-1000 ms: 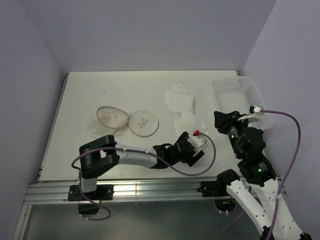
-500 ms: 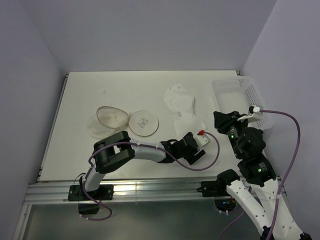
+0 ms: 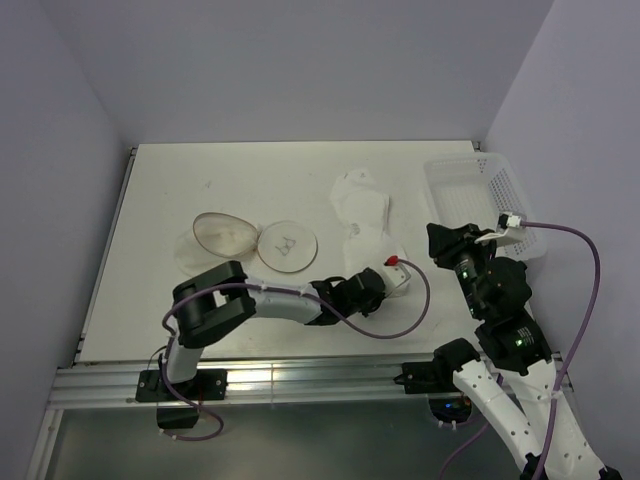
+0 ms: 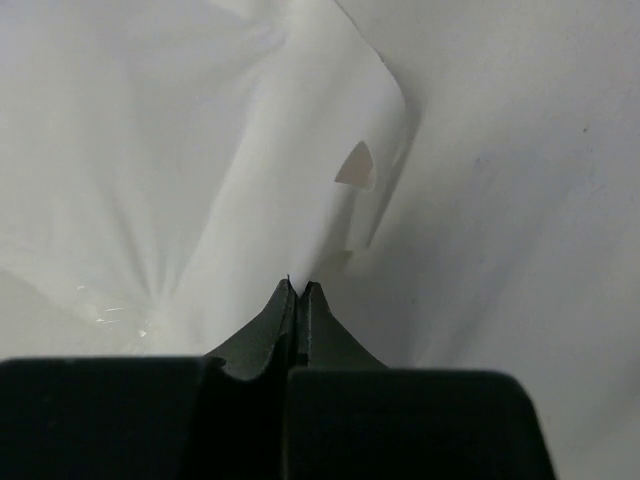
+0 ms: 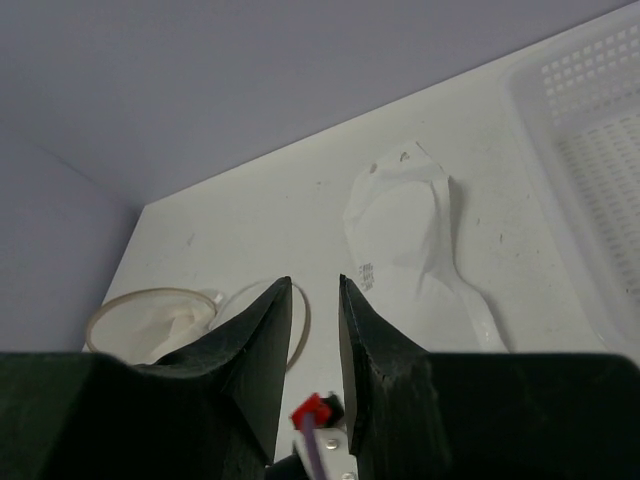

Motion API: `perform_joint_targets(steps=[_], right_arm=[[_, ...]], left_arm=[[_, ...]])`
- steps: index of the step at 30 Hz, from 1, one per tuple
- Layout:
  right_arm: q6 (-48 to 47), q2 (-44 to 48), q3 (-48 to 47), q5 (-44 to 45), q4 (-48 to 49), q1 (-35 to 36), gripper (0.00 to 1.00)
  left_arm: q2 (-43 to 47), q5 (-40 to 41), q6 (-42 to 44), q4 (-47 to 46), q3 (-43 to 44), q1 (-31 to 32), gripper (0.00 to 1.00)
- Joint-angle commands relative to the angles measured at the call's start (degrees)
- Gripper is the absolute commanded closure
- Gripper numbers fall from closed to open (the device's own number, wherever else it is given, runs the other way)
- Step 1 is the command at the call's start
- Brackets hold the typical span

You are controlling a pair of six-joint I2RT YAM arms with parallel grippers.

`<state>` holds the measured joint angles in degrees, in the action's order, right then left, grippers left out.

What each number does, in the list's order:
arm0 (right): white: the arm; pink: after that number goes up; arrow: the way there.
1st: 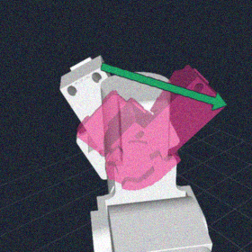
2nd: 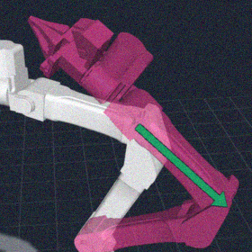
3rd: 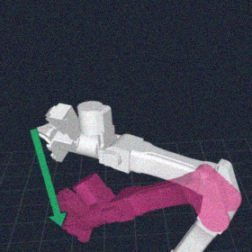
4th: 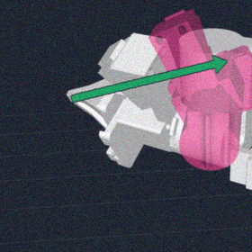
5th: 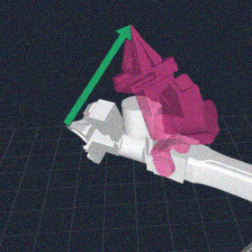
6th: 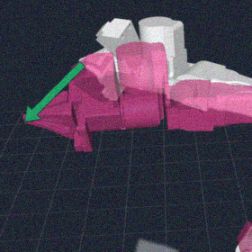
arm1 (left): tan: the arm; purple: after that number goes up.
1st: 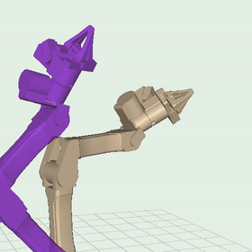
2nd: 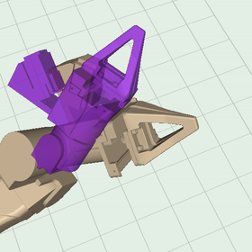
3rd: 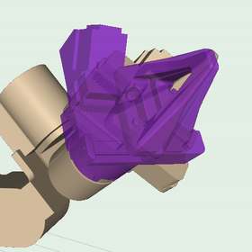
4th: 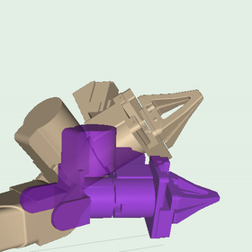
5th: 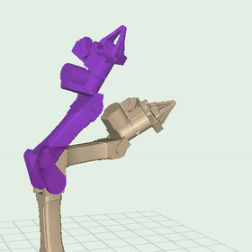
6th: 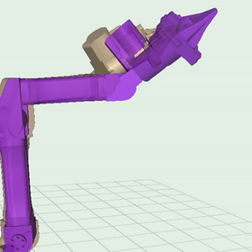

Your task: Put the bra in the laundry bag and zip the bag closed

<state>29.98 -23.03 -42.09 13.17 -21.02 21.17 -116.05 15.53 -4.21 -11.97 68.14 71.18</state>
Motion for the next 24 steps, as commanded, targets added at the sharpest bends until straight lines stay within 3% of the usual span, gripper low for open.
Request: perform_joint_targets(steps=[1,5,11,17,21,24], right_arm=[[-0.4,0.0,-1.4,2.8,1.5,0.0,0.68],[-1.2,-0.1,-1.1,5.2,1.8,0.0,0.68],[-2.6,-1.1,-1.1,7.7,3.0,-0.1,0.68],[-2.4,-2.5,-0.9,7.2,4.6,-0.1,0.68],[-1.9,-2.6,-0.9,6.4,4.4,0.0,0.68],[-1.9,-2.3,-0.4,5.8,4.2,-0.1,0.68]], left_arm=[[11.8,4.3,-2.1,-1.0,-1.4,0.1,1.0],[22.9,7.9,-2.5,6.1,1.0,2.6,1.0],[32.9,6.3,-3.3,14.6,12.9,4.8,1.0],[34.1,1.9,-2.6,21.1,26.9,4.8,1.0],[34.2,-3.8,-5.2,19.2,25.9,1.6,1.0],[35.9,-10.5,-10.2,14.5,18.1,-4.2,1.0]])
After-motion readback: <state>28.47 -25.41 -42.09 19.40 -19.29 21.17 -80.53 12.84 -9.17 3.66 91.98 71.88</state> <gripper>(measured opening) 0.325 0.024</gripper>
